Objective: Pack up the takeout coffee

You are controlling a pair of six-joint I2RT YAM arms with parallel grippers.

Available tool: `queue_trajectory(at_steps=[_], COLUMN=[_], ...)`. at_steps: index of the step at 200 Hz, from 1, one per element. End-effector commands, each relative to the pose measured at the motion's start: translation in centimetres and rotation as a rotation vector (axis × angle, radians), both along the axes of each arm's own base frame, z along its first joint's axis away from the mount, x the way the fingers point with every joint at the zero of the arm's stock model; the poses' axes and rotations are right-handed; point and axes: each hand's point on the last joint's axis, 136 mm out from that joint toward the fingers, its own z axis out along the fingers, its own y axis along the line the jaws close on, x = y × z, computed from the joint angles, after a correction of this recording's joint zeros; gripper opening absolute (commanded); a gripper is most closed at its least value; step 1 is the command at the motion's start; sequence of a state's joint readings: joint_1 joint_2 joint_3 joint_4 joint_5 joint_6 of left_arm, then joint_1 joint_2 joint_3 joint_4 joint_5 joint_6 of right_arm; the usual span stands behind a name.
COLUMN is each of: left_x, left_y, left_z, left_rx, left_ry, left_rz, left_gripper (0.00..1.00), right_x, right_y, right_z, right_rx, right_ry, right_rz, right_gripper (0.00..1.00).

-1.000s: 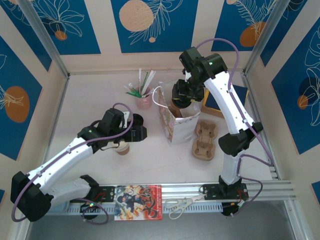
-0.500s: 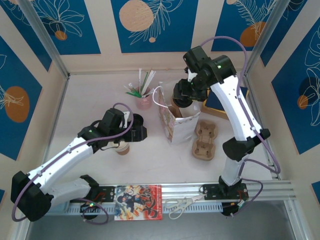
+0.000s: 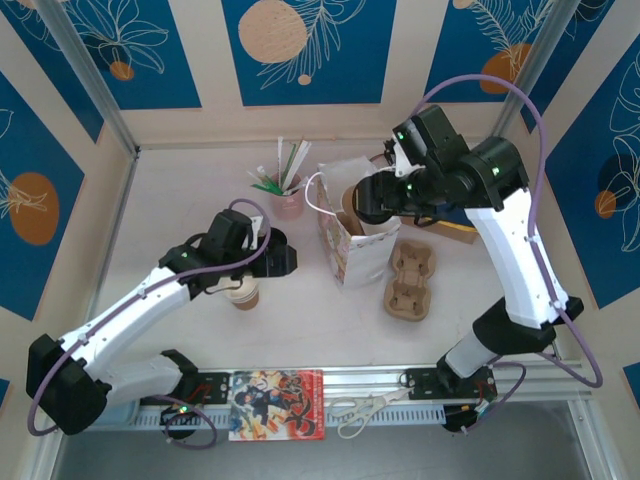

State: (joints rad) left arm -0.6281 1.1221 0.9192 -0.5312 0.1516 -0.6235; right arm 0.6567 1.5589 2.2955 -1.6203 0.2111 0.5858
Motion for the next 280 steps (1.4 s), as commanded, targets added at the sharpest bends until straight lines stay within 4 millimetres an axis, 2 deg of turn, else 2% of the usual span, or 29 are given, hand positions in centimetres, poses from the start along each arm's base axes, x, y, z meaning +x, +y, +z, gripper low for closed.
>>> queue_trajectory(at_steps=[1, 38, 104, 181, 212, 250, 280], left_x=[1.1, 1.3, 0.0, -1.5, -2.2, -3.3, -3.8], left_y=[0.3, 1.9, 7.2, 11.2, 13.1, 14.3, 15.0], left_z=[1.5, 1.5, 2.1, 4.9, 5.0, 4.9, 4.9], left_rx=[0.008, 0.044, 0.129, 0.223, 0.258, 0.269, 0.282], left_ry=[-0.045, -0.039, -0.065, -0.136, -0.136, -0.142, -0.152], left_rz=[0.025, 0.116, 0.322, 0.374, 0.421, 0.439, 0.442], left_gripper=[1.00, 1.00, 1.00, 1.00, 1.00, 1.00, 1.00], right_x=[-3.8, -5.5, -6.4, -6.2, -6.1, -5.6, -5.9], right_y=[-1.4, 0.4, 4.8, 9.8, 11.3, 12.4, 13.0], right_z=[-1.7, -2.0, -5.9, -12.1, -14.8, -17.4, -19.8], right_rx=[-0.086, -0.088, -0.197, -0.365, -0.419, -0.468, -0.482], right_ry=[0.109, 0.118, 0.198, 0.334, 0.398, 0.443, 0.497], right_rz=[0.029, 0.109, 0.251, 0.372, 0.391, 0.399, 0.410], right_gripper=[0.63, 0.63, 0.63, 0.64, 0.64, 0.64, 0.64])
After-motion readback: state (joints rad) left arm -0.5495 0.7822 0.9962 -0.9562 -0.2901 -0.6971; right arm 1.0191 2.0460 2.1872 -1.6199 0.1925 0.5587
